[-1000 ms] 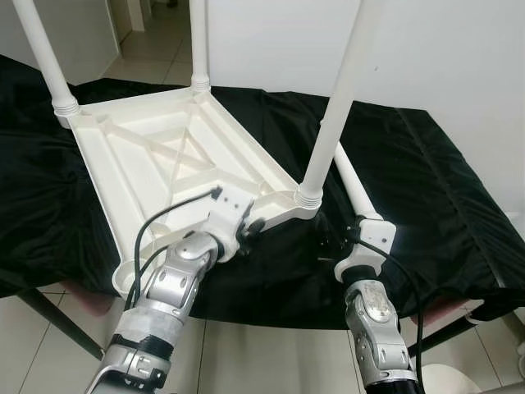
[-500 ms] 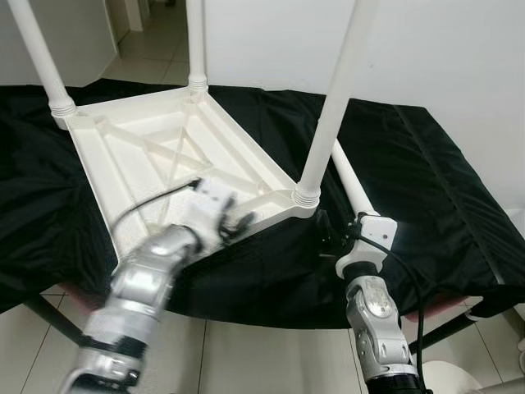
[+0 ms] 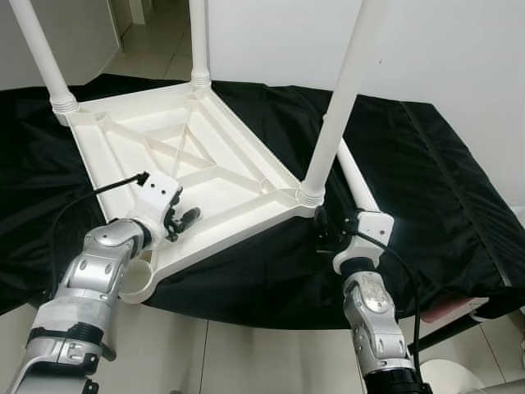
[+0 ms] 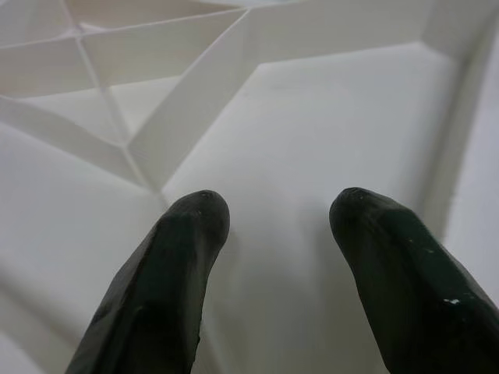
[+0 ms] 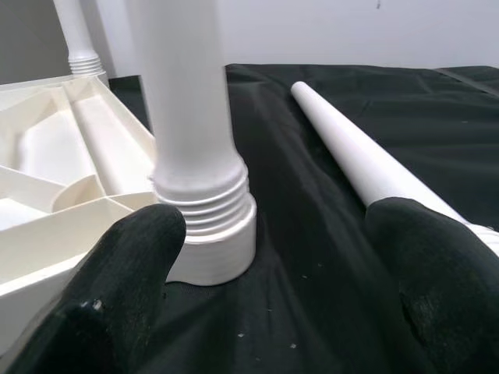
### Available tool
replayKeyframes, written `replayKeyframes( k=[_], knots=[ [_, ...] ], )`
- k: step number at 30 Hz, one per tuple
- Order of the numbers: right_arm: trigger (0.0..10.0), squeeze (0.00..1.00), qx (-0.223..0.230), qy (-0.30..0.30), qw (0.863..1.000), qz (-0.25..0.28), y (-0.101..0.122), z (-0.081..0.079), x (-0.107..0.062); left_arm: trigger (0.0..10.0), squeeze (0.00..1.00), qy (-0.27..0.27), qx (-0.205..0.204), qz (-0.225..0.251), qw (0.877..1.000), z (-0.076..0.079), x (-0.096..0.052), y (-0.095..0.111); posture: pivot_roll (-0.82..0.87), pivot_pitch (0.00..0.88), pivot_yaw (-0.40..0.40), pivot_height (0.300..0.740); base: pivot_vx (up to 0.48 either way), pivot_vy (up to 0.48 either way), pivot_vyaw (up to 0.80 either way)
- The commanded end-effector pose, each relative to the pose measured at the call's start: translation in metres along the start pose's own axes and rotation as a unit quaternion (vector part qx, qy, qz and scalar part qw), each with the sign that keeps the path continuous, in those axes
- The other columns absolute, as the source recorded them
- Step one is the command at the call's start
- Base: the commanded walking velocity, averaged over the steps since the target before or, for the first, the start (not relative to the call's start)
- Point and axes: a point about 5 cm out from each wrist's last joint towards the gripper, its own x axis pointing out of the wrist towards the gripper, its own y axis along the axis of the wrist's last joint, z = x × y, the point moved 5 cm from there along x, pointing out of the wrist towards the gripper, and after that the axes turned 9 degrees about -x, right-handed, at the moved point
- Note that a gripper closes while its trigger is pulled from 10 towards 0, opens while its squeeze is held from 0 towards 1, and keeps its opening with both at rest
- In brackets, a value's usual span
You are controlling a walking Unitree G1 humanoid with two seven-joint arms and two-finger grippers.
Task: Building children table
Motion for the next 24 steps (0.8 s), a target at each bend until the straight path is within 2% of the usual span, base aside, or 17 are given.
replayKeyframes(
  k=[1, 2, 5, 9, 13, 14, 21, 23, 24],
  knots=[
    [10.0, 0.00, 0.000, -0.009, 1.000, -0.006, -0.003, 0.005, -0.001, 10.0, 0.00, 0.046, 0.021, -0.021, 0.998, -0.020, -0.005, -0.009, 0.04, 0.079, -0.040, 0.740, 0.000, 0.000, 0.00],
    [10.0, 0.00, 0.000, -0.009, 1.000, -0.006, -0.004, 0.005, -0.001, 10.0, 0.00, 0.035, 0.041, -0.025, 0.998, -0.018, -0.006, -0.010, 0.04, 0.081, -0.042, 0.740, 0.000, 0.000, 0.00],
    [10.0, 0.00, -0.001, -0.009, 1.000, -0.007, -0.004, 0.005, -0.001, 10.0, 0.00, 0.025, 0.046, -0.027, 0.998, -0.015, -0.006, -0.011, 0.04, 0.082, -0.042, 0.740, 0.000, 0.000, 0.00],
    [10.0, 0.00, -0.001, -0.007, 1.000, -0.006, -0.003, 0.004, 0.001, 10.0, 0.00, -0.006, 0.045, -0.021, 0.999, -0.001, -0.005, -0.009, 0.04, 0.082, -0.043, 0.740, 0.000, 0.000, 0.00],
    [10.0, 0.00, -0.001, -0.007, 1.000, -0.005, -0.003, 0.004, 0.001, 10.0, 0.00, -0.039, 0.048, -0.019, 0.998, 0.020, 0.001, -0.011, 0.03, 0.082, -0.040, 0.740, 0.000, 0.000, 0.00],
    [10.0, 0.00, -0.001, -0.007, 1.000, -0.005, -0.003, 0.004, 0.001, 10.0, 0.00, -0.039, 0.048, -0.019, 0.998, 0.020, 0.001, -0.011, 0.03, 0.082, -0.040, 0.740, 0.000, 0.000, 0.00],
    [10.0, 0.00, -0.002, -0.011, 1.000, -0.005, -0.003, 0.006, 0.001, 10.0, 0.00, -0.087, 0.034, -0.002, 0.996, 0.067, 0.016, -0.006, 0.03, 0.080, -0.036, 0.740, 0.000, 0.000, 0.00],
    [10.0, 0.00, -0.002, -0.011, 1.000, -0.005, -0.003, 0.006, 0.001, 10.0, 0.00, -0.090, 0.030, 0.001, 0.995, 0.073, 0.019, -0.005, 0.03, 0.080, -0.036, 0.740, 0.000, 0.000, 0.00],
    [10.0, 0.00, -0.002, -0.012, 1.000, -0.004, -0.002, 0.006, 0.001, 10.0, 0.00, -0.097, 0.028, 0.006, 0.995, 0.081, 0.022, -0.002, 0.03, 0.079, -0.034, 0.740, 0.000, 0.000, 0.00]
  ],
)
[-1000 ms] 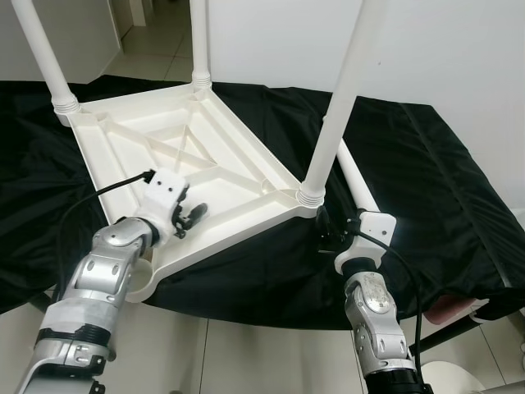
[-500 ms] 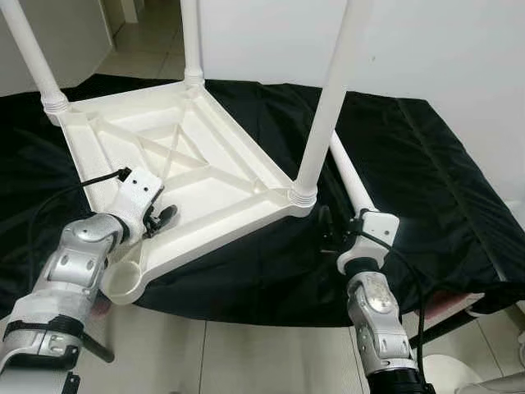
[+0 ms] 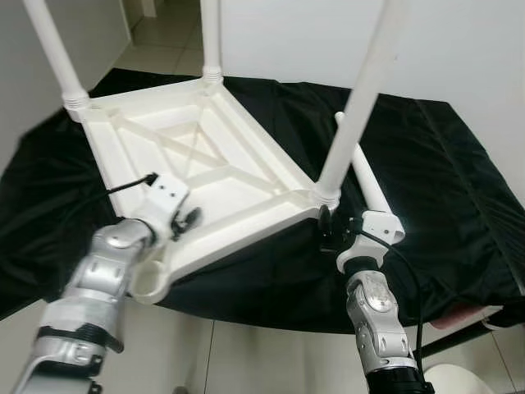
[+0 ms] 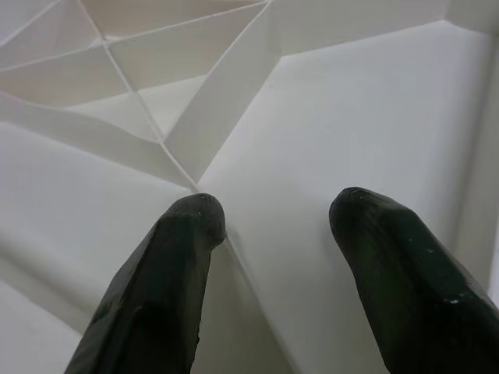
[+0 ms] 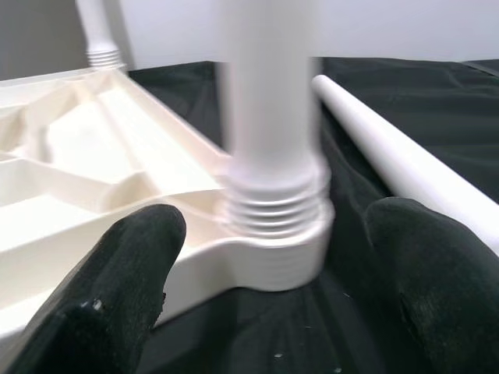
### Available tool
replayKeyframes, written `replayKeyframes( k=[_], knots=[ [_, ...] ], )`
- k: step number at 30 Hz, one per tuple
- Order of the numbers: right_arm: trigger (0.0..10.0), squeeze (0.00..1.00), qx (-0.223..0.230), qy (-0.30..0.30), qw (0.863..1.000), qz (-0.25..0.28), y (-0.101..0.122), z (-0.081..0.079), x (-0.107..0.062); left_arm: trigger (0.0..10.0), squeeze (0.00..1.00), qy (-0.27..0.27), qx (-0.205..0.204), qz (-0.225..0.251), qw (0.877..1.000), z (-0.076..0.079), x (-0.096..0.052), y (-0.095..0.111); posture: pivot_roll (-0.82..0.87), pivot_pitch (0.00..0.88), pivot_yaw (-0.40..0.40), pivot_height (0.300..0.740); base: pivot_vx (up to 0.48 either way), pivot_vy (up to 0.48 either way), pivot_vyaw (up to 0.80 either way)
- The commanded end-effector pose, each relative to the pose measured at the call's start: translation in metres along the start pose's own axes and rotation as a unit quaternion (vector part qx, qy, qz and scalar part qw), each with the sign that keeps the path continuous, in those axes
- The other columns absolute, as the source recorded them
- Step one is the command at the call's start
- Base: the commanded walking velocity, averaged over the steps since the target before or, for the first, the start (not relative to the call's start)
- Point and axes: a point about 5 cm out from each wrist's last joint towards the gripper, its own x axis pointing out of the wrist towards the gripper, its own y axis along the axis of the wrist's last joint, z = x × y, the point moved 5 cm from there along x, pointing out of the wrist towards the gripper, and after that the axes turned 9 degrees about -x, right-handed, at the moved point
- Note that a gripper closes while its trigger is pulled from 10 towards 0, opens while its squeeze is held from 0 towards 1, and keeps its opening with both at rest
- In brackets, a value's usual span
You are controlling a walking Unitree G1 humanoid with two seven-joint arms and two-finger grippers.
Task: Building children table
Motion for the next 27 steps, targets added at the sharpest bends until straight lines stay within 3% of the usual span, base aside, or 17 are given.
replayKeyframes(
  k=[1, 5, 7, 14, 16, 20, 23, 27],
  knots=[
    [10.0, 0.00, 0.000, -0.006, 1.000, -0.004, -0.002, 0.002, 0.000, 10.0, 0.00, -0.047, -0.005, -0.015, 0.999, 0.033, 0.013, -0.006, 0.02, 0.077, -0.034, 0.740, 0.000, 0.000, 0.00],
    [10.0, 0.00, 0.001, -0.006, 1.000, -0.004, -0.002, 0.002, 0.001, 10.0, 0.00, -0.043, -0.011, -0.008, 0.999, 0.038, 0.018, -0.002, 0.02, 0.076, -0.032, 0.740, 0.000, 0.000, 0.00],
    [10.0, 0.00, 0.002, -0.008, 1.000, -0.003, -0.002, 0.002, 0.000, 10.0, 0.00, -0.012, -0.036, 0.017, 0.999, 0.038, 0.028, 0.013, 0.01, 0.074, -0.027, 0.740, 0.000, 0.000, 0.00],
    [10.0, 0.00, 0.003, -0.009, 1.000, -0.005, -0.003, 0.002, -0.001, 10.0, 0.00, 0.022, -0.066, 0.042, 0.997, 0.023, 0.029, 0.024, 0.01, 0.074, -0.022, 0.740, 0.000, 0.000, 0.00],
    [10.0, 0.00, 0.004, -0.009, 1.000, -0.006, -0.004, 0.002, -0.001, 10.0, 0.00, 0.027, -0.068, 0.068, 0.995, 0.010, 0.025, 0.035, 0.02, 0.072, -0.020, 0.740, 0.000, 0.000, 0.00],
    [10.0, 0.00, 0.005, -0.005, 1.000, -0.007, -0.004, 0.000, -0.001, 10.0, 0.00, 0.005, -0.055, 0.098, 0.994, 0.001, 0.017, 0.048, 0.02, 0.069, -0.017, 0.740, 0.000, 0.000, 0.00],
    [10.0, 0.00, 0.006, 0.003, 1.000, -0.008, -0.005, -0.002, -0.001, 10.0, 0.00, -0.041, -0.032, 0.115, 0.992, 0.000, 0.008, 0.055, 0.02, 0.067, -0.015, 0.740, 0.000, 0.000, 0.00],
    [10.0, 0.00, 0.003, 0.012, 1.000, -0.010, -0.007, -0.003, -0.002, 10.0, 0.00, -0.129, 0.008, 0.104, 0.986, 0.012, -0.004, 0.049, 0.03, 0.063, -0.014, 0.740, 0.000, 0.000, 0.00]
  ],
)
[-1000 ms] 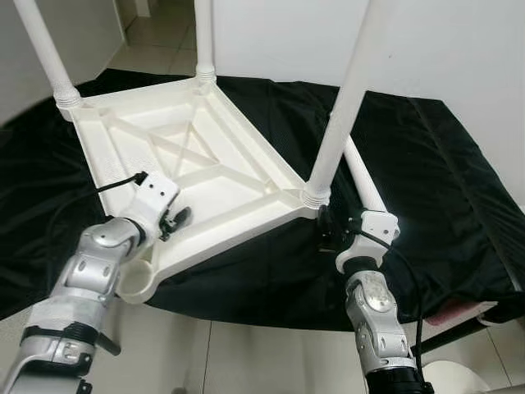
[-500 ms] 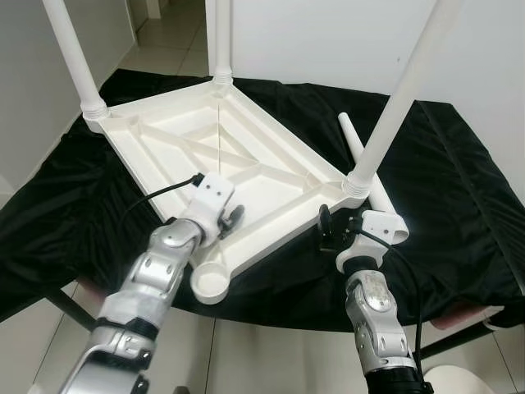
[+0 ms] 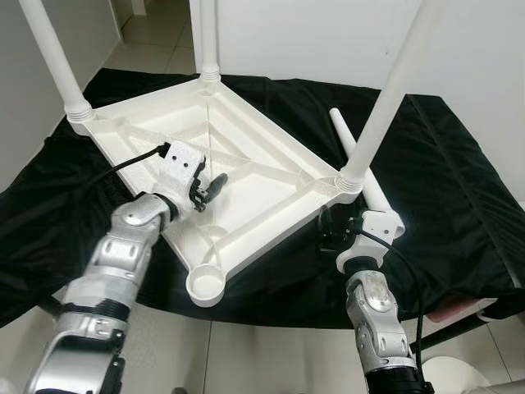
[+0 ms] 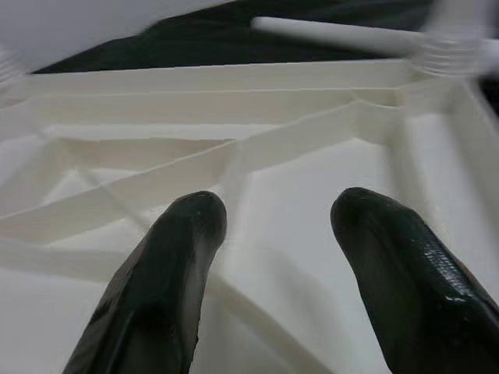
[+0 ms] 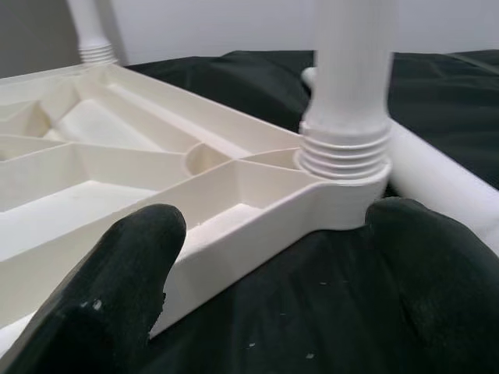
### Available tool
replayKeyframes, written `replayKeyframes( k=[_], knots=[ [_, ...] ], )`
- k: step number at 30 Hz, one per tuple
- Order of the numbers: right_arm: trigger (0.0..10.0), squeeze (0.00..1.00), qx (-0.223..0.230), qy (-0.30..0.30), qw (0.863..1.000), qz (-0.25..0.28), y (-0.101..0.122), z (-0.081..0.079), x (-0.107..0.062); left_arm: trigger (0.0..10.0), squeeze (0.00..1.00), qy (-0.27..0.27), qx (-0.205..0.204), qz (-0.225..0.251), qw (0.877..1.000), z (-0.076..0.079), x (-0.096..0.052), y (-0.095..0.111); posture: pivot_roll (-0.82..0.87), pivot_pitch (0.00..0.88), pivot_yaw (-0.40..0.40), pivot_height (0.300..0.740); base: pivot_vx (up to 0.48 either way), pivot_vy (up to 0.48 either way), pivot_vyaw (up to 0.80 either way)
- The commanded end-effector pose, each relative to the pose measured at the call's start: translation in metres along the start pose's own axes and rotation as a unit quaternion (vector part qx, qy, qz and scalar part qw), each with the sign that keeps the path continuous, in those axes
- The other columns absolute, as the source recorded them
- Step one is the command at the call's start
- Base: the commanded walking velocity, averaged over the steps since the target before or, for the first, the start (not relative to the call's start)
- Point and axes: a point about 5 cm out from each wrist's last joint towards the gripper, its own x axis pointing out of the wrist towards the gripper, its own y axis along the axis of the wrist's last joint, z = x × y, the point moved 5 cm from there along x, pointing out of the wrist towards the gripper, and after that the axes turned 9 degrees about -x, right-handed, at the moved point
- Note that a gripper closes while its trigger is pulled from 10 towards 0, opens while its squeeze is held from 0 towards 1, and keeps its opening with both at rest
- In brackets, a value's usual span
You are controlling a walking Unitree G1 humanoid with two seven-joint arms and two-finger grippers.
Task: Building children table
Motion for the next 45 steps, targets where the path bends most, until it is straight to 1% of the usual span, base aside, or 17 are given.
replayKeyframes(
  k=[1, 2, 4, 5, 6, 8, 13, 18, 19, 20, 22, 24, 25, 31, 33, 40, 45],
  knots=[
    [10.0, 0.00, 0.000, 0.003, 1.000, -0.010, -0.007, 0.002, -0.003, 10.0, 0.94, -0.074, 0.007, -0.006, 0.997, 0.020, -0.003, -0.004, 0.03, 0.063, -0.014, 0.740, 0.000, 0.000, 0.00],
    [10.0, 0.00, 0.000, 0.003, 1.000, -0.010, -0.007, 0.002, -0.003, 10.0, 0.94, -0.074, 0.007, -0.006, 0.997, 0.020, -0.003, -0.004, 0.03, 0.063, -0.014, 0.740, 0.000, 0.000, 0.00],
    [10.0, 0.00, -0.004, 0.007, 1.000, -0.011, -0.008, 0.004, -0.005, 10.0, 1.00, -0.165, -0.004, -0.026, 0.986, 0.038, -0.016, -0.006, 0.03, 0.056, -0.014, 0.740, 0.000, 0.000, 0.00],
    [10.0, 0.00, -0.004, 0.007, 1.000, -0.011, -0.008, 0.004, -0.005, 10.0, 1.00, -0.165, -0.004, -0.026, 0.986, 0.038, -0.016, -0.006, 0.03, 0.056, -0.014, 0.740, 0.000, 0.000, 0.00],
    [10.0, 0.00, -0.006, 0.009, 1.000, -0.012, -0.009, 0.004, -0.005, 10.0, 1.00, -0.197, -0.003, -0.039, 0.980, 0.044, -0.022, -0.009, 0.03, 0.056, -0.014, 0.740, 0.000, 0.000, 0.00],
    [10.0, 0.00, -0.010, 0.011, 1.000, -0.013, -0.010, 0.006, -0.006, 10.0, 1.00, -0.235, 0.020, -0.075, 0.969, 0.048, -0.030, -0.019, 0.03, 0.048, -0.012, 0.740, 0.000, 0.000, 0.00],
    [10.0, 0.00, -0.015, 0.015, 1.000, -0.013, -0.011, 0.008, -0.007, 10.0, 1.00, -0.259, 0.053, -0.108, 0.958, 0.043, -0.038, -0.029, 0.02, 0.043, -0.010, 0.740, 0.000, 0.000, 0.00],
    [10.0, 0.00, -0.017, 0.015, 1.000, -0.013, -0.011, 0.009, -0.008, 10.0, 1.00, -0.253, 0.072, -0.110, 0.958, 0.038, -0.038, -0.030, 0.02, 0.039, -0.009, 0.740, 0.000, 0.000, 0.00],
    [10.0, 0.00, -0.018, 0.015, 1.000, -0.014, -0.011, 0.010, -0.008, 10.0, 0.00, -0.247, 0.084, -0.115, 0.959, 0.033, -0.038, -0.031, 0.02, 0.038, -0.009, 0.740, 0.000, 0.000, 0.00],
    [10.0, 0.00, -0.018, 0.015, 1.000, -0.014, -0.011, 0.010, -0.008, 10.0, 0.00, -0.247, 0.084, -0.115, 0.959, 0.033, -0.038, -0.031, 0.02, 0.038, -0.009, 0.740, 0.000, 0.000, 0.00],
    [10.0, 0.00, -0.020, 0.017, 1.000, -0.013, -0.012, 0.009, -0.009, 10.0, 0.00, -0.225, 0.107, -0.132, 0.960, 0.015, -0.036, -0.033, 0.01, 0.032, -0.010, 0.740, 0.000, 0.000, 0.00],
    [10.0, 0.00, -0.020, 0.017, 1.000, -0.013, -0.012, 0.009, -0.009, 10.0, 0.00, -0.225, 0.107, -0.132, 0.960, 0.015, -0.036, -0.033, 0.01, 0.032, -0.010, 0.740, 0.000, 0.000, 0.00],
    [10.0, 0.00, -0.022, 0.019, 1.000, -0.012, -0.011, 0.009, -0.008, 10.0, 0.00, -0.215, 0.107, -0.142, 0.960, 0.006, -0.036, -0.033, 0.01, 0.030, -0.010, 0.740, 0.000, 0.000, 0.00],
    [10.0, 0.00, -0.024, 0.022, 0.999, -0.011, -0.011, 0.008, -0.007, 10.0, 0.00, -0.203, 0.115, -0.160, 0.959, -0.007, -0.038, -0.034, 0.00, 0.028, -0.008, 0.740, 0.000, 0.000, 0.00],
    [10.0, 0.00, -0.025, 0.024, 0.999, -0.011, -0.011, 0.008, -0.008, 10.0, 0.00, -0.194, 0.138, -0.176, 0.955, -0.016, -0.040, -0.038, 0.00, 0.029, -0.006, 0.740, 0.000, 0.000, 0.00],
    [10.0, 0.00, -0.025, 0.025, 0.999, -0.011, -0.011, 0.007, -0.008, 10.0, 0.00, -0.195, 0.168, -0.191, 0.947, -0.018, -0.038, -0.045, 0.00, 0.032, -0.005, 0.740, 0.000, 0.000, 0.00],
    [10.0, 0.00, -0.025, 0.027, 0.999, -0.009, -0.010, 0.006, -0.007, 10.0, 0.00, -0.199, 0.200, -0.200, 0.938, -0.016, -0.025, -0.044, 0.00, 0.037, -0.003, 0.740, 0.000, 0.000, 0.00]
  ],
)
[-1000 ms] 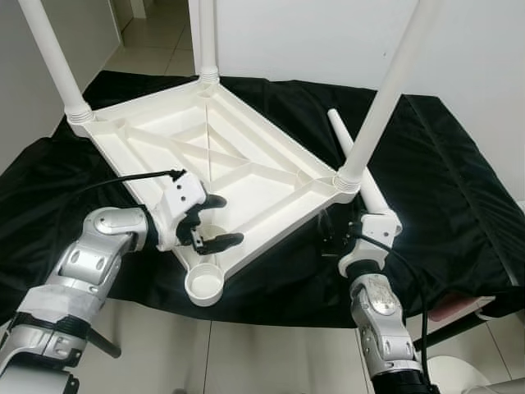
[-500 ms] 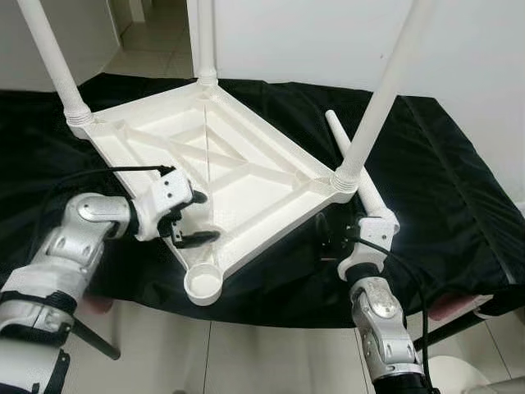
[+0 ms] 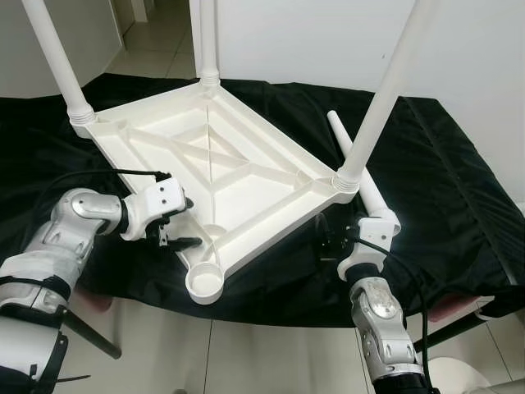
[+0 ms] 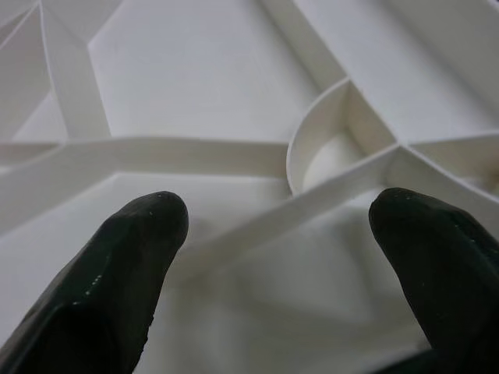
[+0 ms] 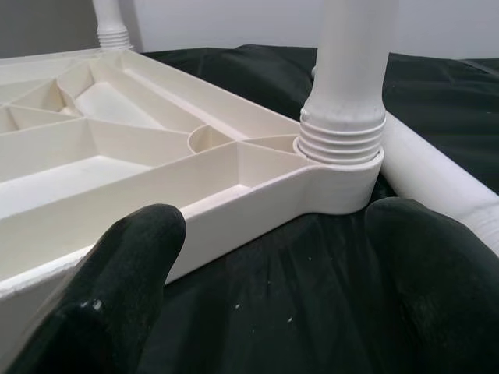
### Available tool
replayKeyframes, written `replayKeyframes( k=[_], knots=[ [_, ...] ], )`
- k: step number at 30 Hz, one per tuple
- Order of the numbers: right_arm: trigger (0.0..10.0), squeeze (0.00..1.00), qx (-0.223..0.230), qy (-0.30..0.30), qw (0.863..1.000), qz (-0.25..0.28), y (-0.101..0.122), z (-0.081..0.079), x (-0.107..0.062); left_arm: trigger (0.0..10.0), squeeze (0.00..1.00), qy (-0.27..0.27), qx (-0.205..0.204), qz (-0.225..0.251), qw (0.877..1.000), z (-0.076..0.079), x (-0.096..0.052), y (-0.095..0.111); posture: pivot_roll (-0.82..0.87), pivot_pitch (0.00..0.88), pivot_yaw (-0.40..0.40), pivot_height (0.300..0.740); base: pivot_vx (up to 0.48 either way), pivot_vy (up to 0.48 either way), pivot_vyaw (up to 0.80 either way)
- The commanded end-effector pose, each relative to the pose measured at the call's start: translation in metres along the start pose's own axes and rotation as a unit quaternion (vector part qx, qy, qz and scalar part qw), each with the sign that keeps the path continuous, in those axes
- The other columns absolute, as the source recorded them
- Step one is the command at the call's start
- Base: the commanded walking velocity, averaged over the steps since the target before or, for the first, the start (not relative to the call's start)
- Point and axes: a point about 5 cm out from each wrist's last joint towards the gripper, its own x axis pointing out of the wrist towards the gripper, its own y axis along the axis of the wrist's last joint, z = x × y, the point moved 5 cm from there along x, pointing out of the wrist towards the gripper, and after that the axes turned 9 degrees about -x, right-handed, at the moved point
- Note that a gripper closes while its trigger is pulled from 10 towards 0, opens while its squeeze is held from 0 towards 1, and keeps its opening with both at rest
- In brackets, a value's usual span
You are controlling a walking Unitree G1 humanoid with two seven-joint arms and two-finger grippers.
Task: Building children table
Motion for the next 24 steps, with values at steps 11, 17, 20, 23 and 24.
replayKeyframes(
  k=[11, 17, 20, 23, 24],
  knots=[
    [10.0, 0.00, -0.003, 0.000, 1.000, 0.001, 0.001, 0.001, 0.000, 10.0, 0.00, 0.011, 0.069, -0.046, 0.996, -0.013, 0.017, 0.006, -0.01, 0.058, 0.011, 0.740, 0.000, 0.000, 0.00],
    [10.0, 0.00, -0.004, 0.004, 1.000, 0.001, 0.001, -0.001, 0.000, 10.0, 0.00, -0.020, 0.094, -0.080, 0.992, -0.010, 0.023, 0.003, -0.02, 0.072, 0.025, 0.740, 0.000, 0.000, 0.00],
    [10.0, 0.00, -0.005, 0.003, 1.000, 0.000, 0.001, -0.001, -0.003, 10.0, 0.00, -0.058, 0.106, -0.111, 0.986, -0.005, 0.024, -0.002, -0.02, 0.090, 0.038, 0.740, 0.000, 0.000, 0.00],
    [10.0, 0.00, -0.006, 0.002, 1.000, -0.001, 0.001, -0.002, -0.003, 10.0, 0.00, -0.077, 0.109, -0.122, 0.983, -0.002, 0.025, -0.004, -0.03, 0.092, 0.040, 0.740, 0.000, 0.000, 0.00],
    [10.0, 0.00, -0.006, 0.002, 1.000, -0.002, 0.000, -0.002, -0.004, 10.0, 0.00, -0.086, 0.108, -0.126, 0.982, -0.001, 0.025, -0.005, -0.03, 0.093, 0.043, 0.740, 0.000, 0.000, 0.00]
  ],
)
